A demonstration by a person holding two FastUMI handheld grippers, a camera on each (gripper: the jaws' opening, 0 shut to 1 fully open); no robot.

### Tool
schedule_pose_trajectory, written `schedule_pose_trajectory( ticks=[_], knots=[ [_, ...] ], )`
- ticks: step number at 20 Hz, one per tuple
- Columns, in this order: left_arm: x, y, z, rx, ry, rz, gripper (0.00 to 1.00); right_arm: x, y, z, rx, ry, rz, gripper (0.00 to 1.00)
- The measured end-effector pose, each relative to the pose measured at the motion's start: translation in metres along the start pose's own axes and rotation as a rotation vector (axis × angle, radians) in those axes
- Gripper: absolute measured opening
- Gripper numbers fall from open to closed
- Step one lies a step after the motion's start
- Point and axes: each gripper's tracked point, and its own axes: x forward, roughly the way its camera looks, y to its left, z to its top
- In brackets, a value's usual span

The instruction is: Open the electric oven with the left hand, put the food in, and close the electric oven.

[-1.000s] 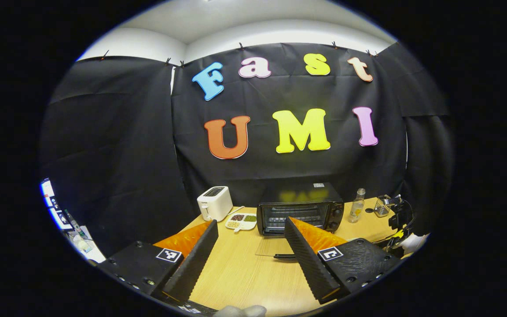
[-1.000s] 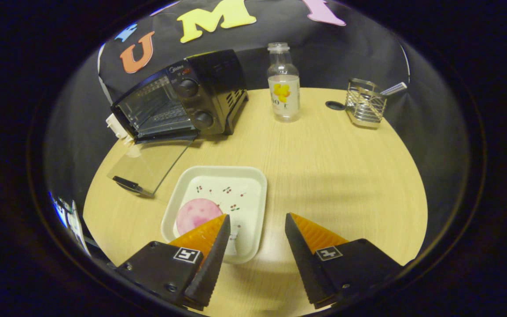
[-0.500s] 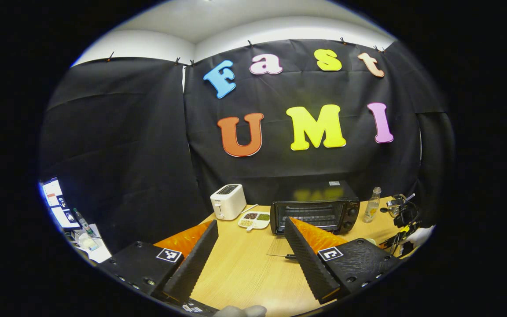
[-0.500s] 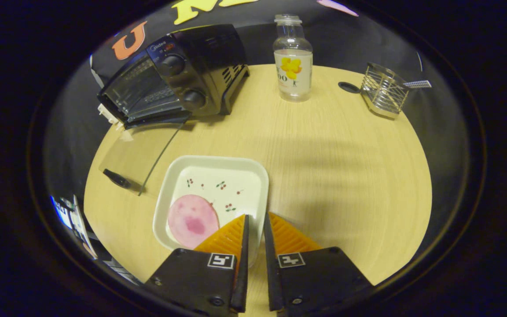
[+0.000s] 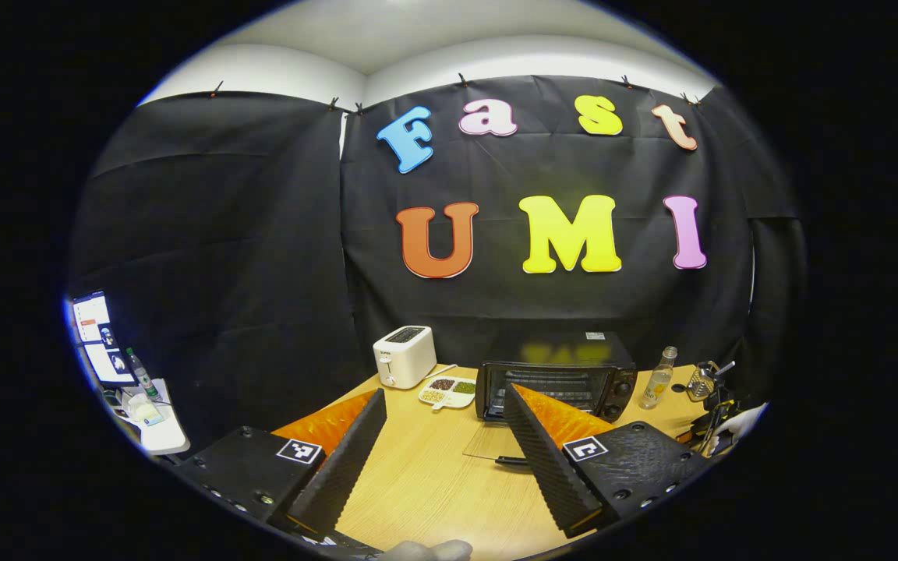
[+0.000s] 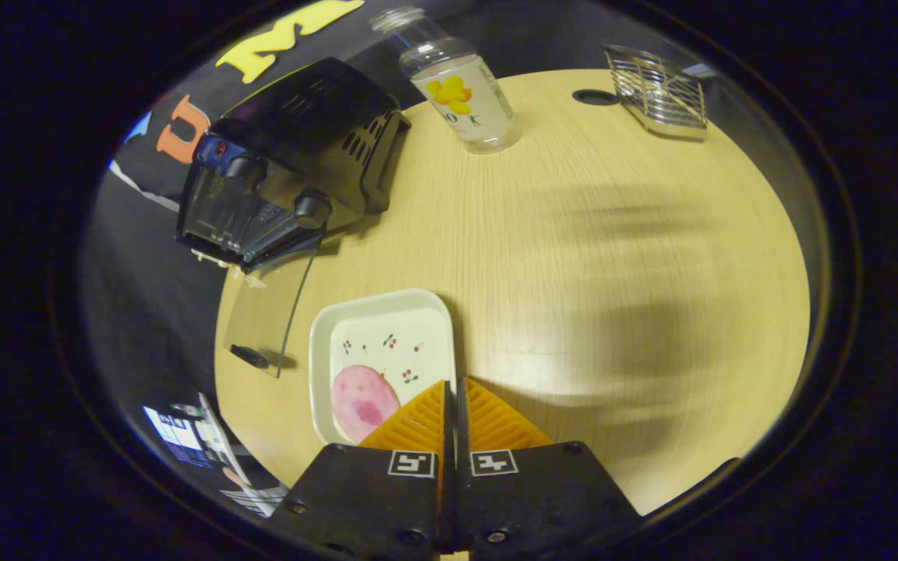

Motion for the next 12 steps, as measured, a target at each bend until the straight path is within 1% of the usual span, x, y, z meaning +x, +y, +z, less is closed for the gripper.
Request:
schedule_pose_trajectory(
  ticks=[2,3,4,5,7,8,9,10,12],
  knots=[
    [-0.002,0.002,-0.001,0.007,0.003,0.007,0.96,-0.002,-0.002,-0.003,0.05,-0.019,0.053,0.01],
    [-0.004,0.003,-0.003,0.015,0.007,0.009,0.96,-0.006,-0.003,-0.003,0.073,-0.03,0.072,0.04],
    [-0.006,0.005,-0.003,0.02,0.011,0.012,0.96,-0.008,-0.003,-0.004,0.096,-0.043,0.089,0.0],
    [-0.008,0.005,-0.003,0.02,0.015,0.008,0.96,-0.012,-0.004,-0.004,0.11,-0.055,0.089,0.04],
    [-0.011,0.003,-0.004,0.017,0.02,-0.004,0.96,-0.024,-0.001,-0.001,0.107,-0.096,0.087,0.04],
    [-0.012,0.001,-0.003,0.017,0.018,-0.016,0.96,-0.031,0.001,0.001,0.103,-0.121,0.084,0.0],
    [-0.012,0.0,-0.002,0.019,0.016,-0.03,0.96,-0.039,0.005,0.004,0.102,-0.147,0.082,0.0],
    [-0.012,-0.001,-0.003,0.024,0.019,-0.047,0.96,-0.049,0.011,0.007,0.104,-0.176,0.084,0.04],
    [-0.014,0.003,-0.001,0.025,0.017,-0.067,0.96,-0.067,0.027,0.01,0.104,-0.232,0.09,0.04]
  ],
)
